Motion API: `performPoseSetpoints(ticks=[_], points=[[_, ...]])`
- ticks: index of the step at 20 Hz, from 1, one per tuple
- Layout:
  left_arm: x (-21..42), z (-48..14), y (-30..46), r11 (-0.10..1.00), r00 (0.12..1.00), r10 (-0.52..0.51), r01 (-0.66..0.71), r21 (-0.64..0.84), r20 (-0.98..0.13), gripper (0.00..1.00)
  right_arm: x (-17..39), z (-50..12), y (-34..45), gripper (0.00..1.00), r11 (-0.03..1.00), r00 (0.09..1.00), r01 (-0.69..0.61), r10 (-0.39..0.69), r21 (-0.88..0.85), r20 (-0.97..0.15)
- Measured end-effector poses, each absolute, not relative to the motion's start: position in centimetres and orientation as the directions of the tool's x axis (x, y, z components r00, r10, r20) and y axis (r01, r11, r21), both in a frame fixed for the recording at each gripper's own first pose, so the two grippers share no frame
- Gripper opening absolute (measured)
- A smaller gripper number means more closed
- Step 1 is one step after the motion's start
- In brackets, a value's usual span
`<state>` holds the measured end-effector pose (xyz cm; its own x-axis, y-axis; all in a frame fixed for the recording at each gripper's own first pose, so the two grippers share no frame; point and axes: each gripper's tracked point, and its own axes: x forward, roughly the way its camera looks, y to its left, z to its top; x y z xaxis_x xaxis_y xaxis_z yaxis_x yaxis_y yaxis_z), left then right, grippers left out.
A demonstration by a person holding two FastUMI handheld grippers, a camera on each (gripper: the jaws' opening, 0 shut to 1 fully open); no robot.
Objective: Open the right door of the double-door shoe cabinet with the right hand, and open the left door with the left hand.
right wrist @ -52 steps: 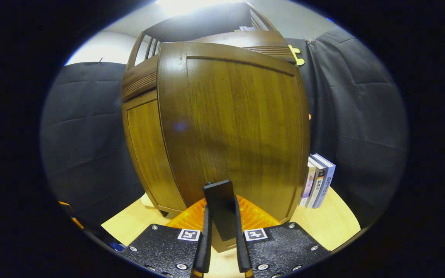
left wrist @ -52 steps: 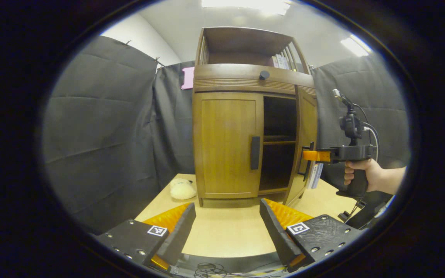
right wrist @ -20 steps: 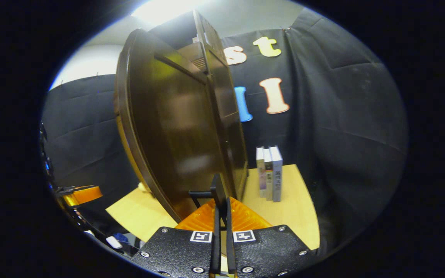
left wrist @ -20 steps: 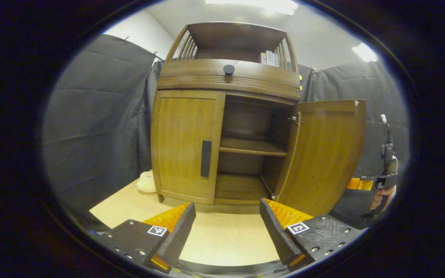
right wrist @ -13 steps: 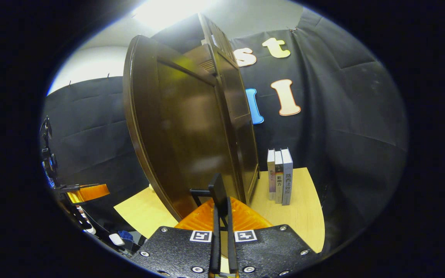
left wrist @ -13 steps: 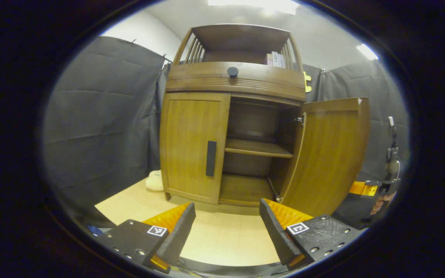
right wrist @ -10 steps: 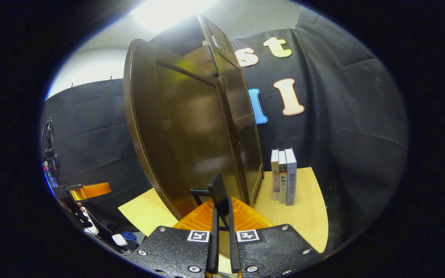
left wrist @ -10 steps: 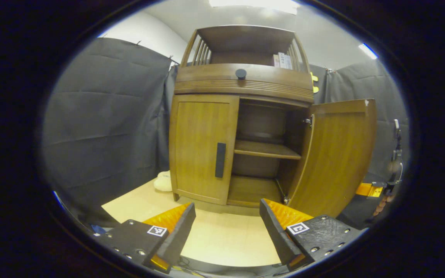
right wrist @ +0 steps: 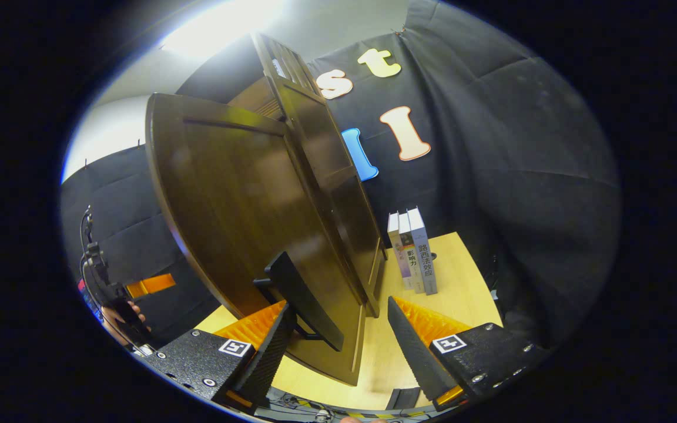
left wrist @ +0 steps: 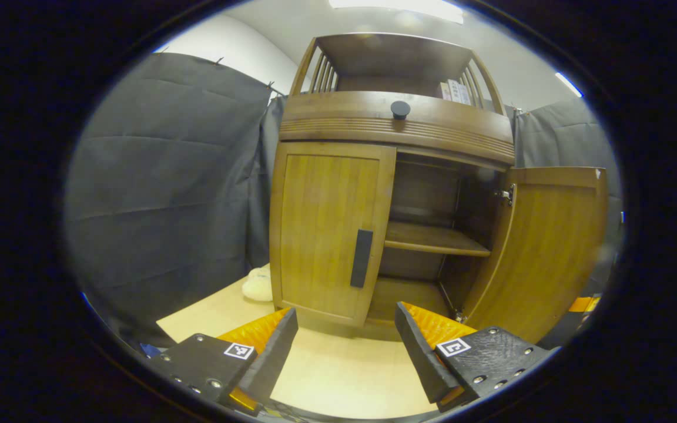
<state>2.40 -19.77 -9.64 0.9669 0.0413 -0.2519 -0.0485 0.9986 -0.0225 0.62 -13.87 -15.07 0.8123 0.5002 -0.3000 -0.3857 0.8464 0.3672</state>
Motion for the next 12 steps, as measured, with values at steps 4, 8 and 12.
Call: performPoseSetpoints(ticks=[4, 8, 12], points=[[8.2, -9.1, -18.7, 1.000, 0.970, -0.022, 0.019, -0.014, -0.243, 0.89, -0.3, -13.5, -15.4, 0.96, 0.922, 0.887, -0.280, 0.355, 0.266, -0.296], [13.5, -9.0, -19.0, 0.996, 0.969, -0.086, 0.085, -0.013, -0.232, 1.00, -1.1, -10.7, -18.4, 0.95, 0.973, 0.951, -0.114, 0.166, 0.202, -0.261], [17.8, -9.6, -20.0, 0.988, 0.963, -0.153, 0.148, -0.039, -0.223, 1.00, -3.2, -8.0, -20.8, 0.95, 0.980, 0.976, 0.051, -0.009, 0.192, -0.216]])
